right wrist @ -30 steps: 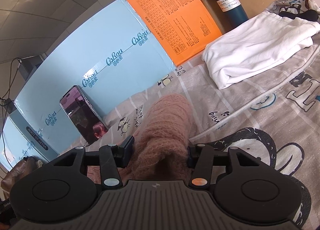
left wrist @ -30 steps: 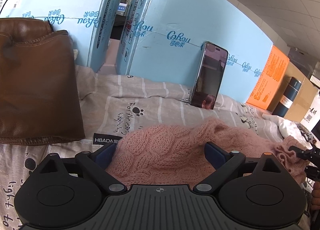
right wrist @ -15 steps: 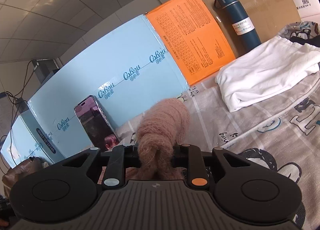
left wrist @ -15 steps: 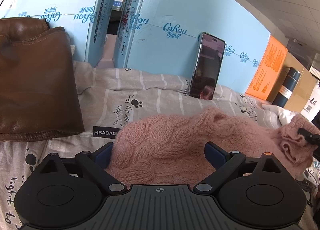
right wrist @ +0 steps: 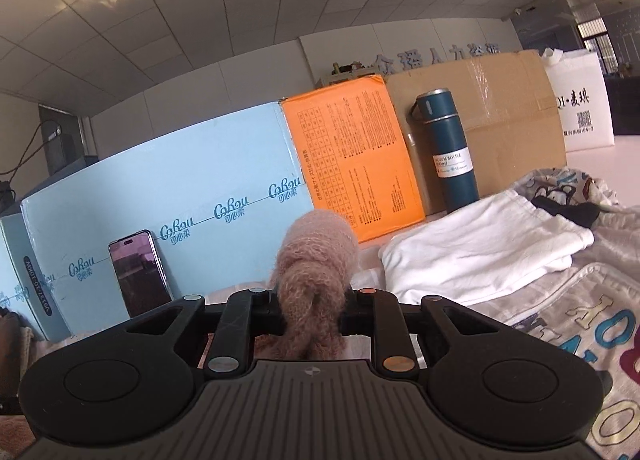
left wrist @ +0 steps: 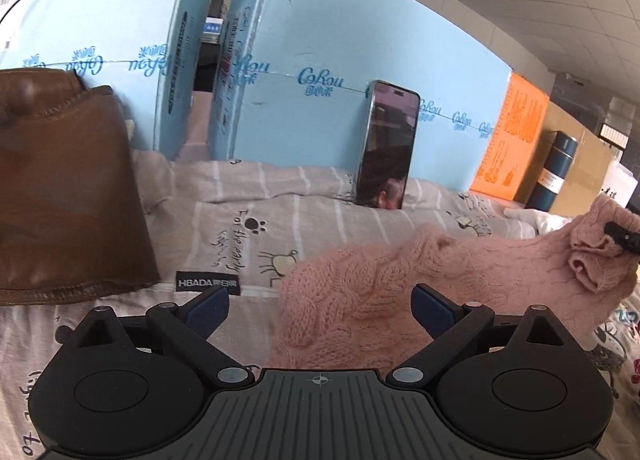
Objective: Fold clothes
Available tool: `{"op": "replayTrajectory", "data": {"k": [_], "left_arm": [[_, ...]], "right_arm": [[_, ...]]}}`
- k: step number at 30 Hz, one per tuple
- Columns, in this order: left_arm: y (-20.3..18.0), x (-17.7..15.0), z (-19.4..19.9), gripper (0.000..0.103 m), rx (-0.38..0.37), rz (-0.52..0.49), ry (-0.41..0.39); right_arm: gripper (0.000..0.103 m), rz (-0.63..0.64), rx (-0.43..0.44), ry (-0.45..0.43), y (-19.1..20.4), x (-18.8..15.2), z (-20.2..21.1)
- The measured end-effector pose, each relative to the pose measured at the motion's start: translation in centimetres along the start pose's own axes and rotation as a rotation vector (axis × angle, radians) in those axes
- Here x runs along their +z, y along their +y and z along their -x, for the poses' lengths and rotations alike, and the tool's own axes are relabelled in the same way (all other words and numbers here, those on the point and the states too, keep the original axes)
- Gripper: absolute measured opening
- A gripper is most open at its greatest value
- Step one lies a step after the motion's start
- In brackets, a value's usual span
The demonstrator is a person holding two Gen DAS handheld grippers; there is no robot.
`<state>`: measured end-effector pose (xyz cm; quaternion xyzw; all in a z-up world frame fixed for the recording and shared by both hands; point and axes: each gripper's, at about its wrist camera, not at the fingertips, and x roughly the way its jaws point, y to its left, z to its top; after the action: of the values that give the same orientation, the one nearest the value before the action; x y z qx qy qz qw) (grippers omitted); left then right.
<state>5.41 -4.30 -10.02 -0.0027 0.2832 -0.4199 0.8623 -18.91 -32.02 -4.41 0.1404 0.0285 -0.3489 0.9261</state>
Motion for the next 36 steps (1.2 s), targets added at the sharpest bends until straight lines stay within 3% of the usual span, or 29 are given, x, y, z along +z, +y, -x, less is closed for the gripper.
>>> {"op": "replayTrajectory", "data": {"k": [6,8,15,20,22,27,29,32,36], "left_arm": [[0.1,-0.5,-1.1,0.099,-0.062,-0.001,0.122],[-0.1,-0.7,-1.2,0.099,-0.076,-0.014,0.123],[1.4,0.2,0.5,0.099,-0.097,0.095,0.025],[3.6,1.1,2.5,0.099,-0.18,0.256,-0.098],[4.3,1.3,3.1,0.099,-0.221,0.307,-0.143],[5.0,1.5,3.5,0.099,-0.337,0.362,-0.158],[5.2,1.5,3.2,0.099,-0.395,0.392,-0.136],[5.2,1.4,2.9,0.099,-0.448,0.411,-0.116],[4.5,1.1,2.5,0.099,-0.496,0.381,-0.082]], "right_arm": [[0.019,0.219,0.113,-0.027,5.4,0.7,-0.4],[0.019,0.305,0.159,-0.043,7.7,0.6,-0.5],[0.019,0.745,0.277,-0.143,17.1,-3.7,0.1],[0.019,0.892,0.423,-0.162,21.5,-6.5,2.2],[0.02,0.934,0.481,-0.123,22.7,-7.8,2.3],[0.028,0.874,0.563,0.018,23.7,-9.0,1.5],[0.048,0.76,0.641,0.102,23.3,-8.0,1.2],[0.071,0.56,0.764,0.19,21.4,-6.0,1.4],[0.077,0.464,0.784,0.185,18.6,-4.0,1.4]]}}
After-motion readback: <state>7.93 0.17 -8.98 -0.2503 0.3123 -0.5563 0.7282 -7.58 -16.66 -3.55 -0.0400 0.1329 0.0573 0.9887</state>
